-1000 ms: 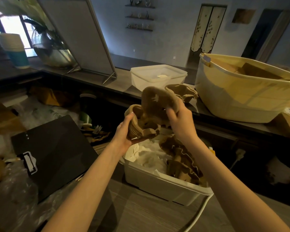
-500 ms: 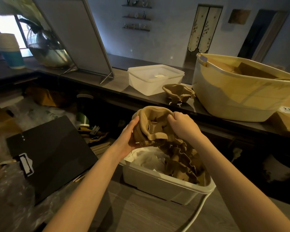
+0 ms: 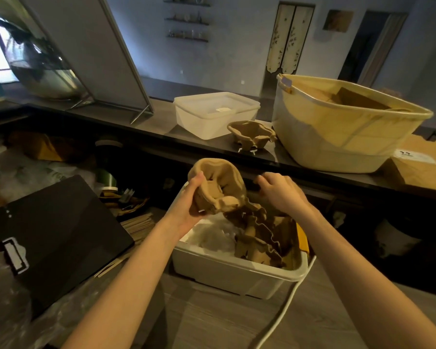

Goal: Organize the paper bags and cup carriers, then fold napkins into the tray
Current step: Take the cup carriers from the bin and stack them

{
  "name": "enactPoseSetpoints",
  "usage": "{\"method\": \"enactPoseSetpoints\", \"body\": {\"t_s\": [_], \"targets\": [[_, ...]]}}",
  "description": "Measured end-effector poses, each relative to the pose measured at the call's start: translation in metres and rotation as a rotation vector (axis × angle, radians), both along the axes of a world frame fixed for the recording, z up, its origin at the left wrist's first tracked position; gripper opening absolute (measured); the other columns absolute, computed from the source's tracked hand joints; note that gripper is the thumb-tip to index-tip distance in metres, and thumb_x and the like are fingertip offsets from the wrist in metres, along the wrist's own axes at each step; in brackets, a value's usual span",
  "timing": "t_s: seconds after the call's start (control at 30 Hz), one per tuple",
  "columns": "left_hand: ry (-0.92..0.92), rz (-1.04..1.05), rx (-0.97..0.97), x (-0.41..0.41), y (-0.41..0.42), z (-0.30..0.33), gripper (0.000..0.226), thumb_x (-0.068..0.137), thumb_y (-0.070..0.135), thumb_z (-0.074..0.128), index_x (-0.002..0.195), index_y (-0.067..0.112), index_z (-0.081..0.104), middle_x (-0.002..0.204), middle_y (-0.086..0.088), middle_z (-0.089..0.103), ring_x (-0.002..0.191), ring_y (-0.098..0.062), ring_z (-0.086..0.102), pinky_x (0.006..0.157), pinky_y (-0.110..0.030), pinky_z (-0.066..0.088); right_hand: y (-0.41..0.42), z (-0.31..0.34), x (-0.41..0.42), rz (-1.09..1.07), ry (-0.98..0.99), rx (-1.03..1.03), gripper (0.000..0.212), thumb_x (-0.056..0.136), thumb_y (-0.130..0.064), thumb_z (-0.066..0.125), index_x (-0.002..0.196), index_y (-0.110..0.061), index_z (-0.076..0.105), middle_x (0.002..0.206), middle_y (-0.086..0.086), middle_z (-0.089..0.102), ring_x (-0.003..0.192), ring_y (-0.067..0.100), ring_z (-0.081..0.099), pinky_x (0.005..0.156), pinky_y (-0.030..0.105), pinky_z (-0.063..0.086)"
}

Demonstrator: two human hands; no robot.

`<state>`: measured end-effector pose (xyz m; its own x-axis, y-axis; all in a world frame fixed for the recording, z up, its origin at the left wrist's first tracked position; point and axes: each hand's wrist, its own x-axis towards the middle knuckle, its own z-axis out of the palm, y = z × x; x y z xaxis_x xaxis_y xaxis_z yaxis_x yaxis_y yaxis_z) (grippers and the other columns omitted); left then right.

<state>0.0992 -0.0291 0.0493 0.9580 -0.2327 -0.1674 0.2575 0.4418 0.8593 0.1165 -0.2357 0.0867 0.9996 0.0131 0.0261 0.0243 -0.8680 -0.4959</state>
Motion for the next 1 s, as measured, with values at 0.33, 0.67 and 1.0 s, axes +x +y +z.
{"method": "enactPoseSetpoints", "body": {"t_s": [0.33, 0.67, 1.0], "targets": [[0.093, 0.177, -0.099, 0.01, 0.002, -0.014, 0.027, 0.092, 0.046, 0.046, 0.109, 0.025, 0.051, 0.106, -0.004, 0.058, 0.102, -0.021, 0.055, 0.089, -0.039, 0.044, -0.006, -0.057, 0.007, 0.051, -0.038, -0.371, 0.026, 0.09, -0.04, 0.056, 0.11, -0.024, 0.06, 0.103, -0.001, 0.053, 0.089, 0.016, 0.056, 0.077, 0.031, 0.052], [0.11, 0.362, -0.123, 0.02, 0.017, -0.023, 0.071, 0.077, 0.047, 0.063, 0.137, 0.018, 0.038, 0.13, -0.009, 0.052, 0.118, -0.024, 0.051, 0.091, -0.041, 0.045, 0.001, -0.036, -0.01, 0.14, -0.48, -0.38, 0.017, 0.089, -0.029, 0.061, 0.103, -0.021, 0.069, 0.097, -0.002, 0.064, 0.086, 0.012, 0.059, 0.071, 0.023, 0.049], [0.058, 0.431, -0.151, 0.02, 0.002, -0.02, 0.066, 0.084, 0.035, 0.063, 0.139, 0.021, 0.03, 0.124, -0.011, 0.053, 0.109, -0.023, 0.057, 0.078, -0.033, 0.053, 0.012, 0.012, -0.037, -0.043, -0.66, 0.414, 0.013, 0.086, -0.017, 0.065, 0.099, -0.018, 0.069, 0.084, -0.013, 0.062, 0.077, -0.007, 0.058, 0.071, 0.006, 0.046]]}}
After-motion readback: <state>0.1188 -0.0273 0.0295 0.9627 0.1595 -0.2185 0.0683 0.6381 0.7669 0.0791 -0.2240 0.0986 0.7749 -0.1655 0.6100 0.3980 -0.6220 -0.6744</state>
